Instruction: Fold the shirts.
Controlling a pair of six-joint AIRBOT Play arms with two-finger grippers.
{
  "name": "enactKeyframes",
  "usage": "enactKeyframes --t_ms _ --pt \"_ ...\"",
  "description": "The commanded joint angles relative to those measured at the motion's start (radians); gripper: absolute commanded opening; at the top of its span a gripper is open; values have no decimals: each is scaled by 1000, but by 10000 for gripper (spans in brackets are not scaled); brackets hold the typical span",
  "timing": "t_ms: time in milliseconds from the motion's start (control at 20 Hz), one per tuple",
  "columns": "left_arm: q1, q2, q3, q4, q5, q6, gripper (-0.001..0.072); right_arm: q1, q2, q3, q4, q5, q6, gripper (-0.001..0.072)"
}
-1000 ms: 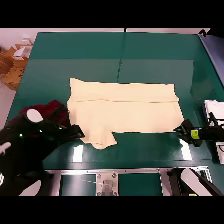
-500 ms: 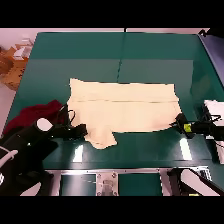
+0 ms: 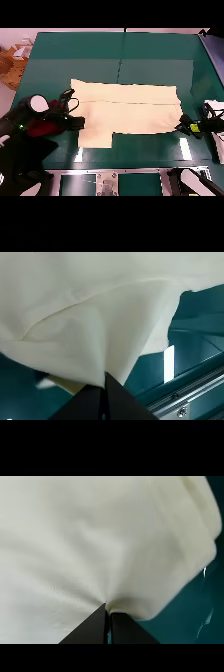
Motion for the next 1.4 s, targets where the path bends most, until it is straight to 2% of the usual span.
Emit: enactKeyframes --t_ms 0,250,450,650,850,1000,1100,1150,1200,1250,1350 --pt "0 0 146 96 -140 -15 21 2 56 68 -51 63 31 11" --pt "3 -44 275 150 -82 -18 20 3 38 190 71 45 6 12" --pt "61 -200 443 161 -26 9 21 28 -56 311 193 -23 -31 11" --pt "69 -432 642 122 13 84 21 114 -253 436 200 -116 -31 12" --pt "78 -669 858 122 76 77 21 171 -493 587 212 -185 -31 12" --pt "88 -791 959 124 105 78 22 188 -657 712 228 -185 -31 13" --pt "87 -835 982 122 171 78 26 192 -738 795 227 -184 -31 28" --pt "89 -838 981 126 229 78 288 187 -759 838 226 -177 -42 168" --pt "97 -837 989 123 264 72 628 174 -762 877 226 -153 -80 375" --pt "111 -837 1015 127 257 34 694 153 -761 930 225 -94 -116 491" --pt "157 -837 1092 129 160 20 696 97 -761 1032 163 75 -148 496"
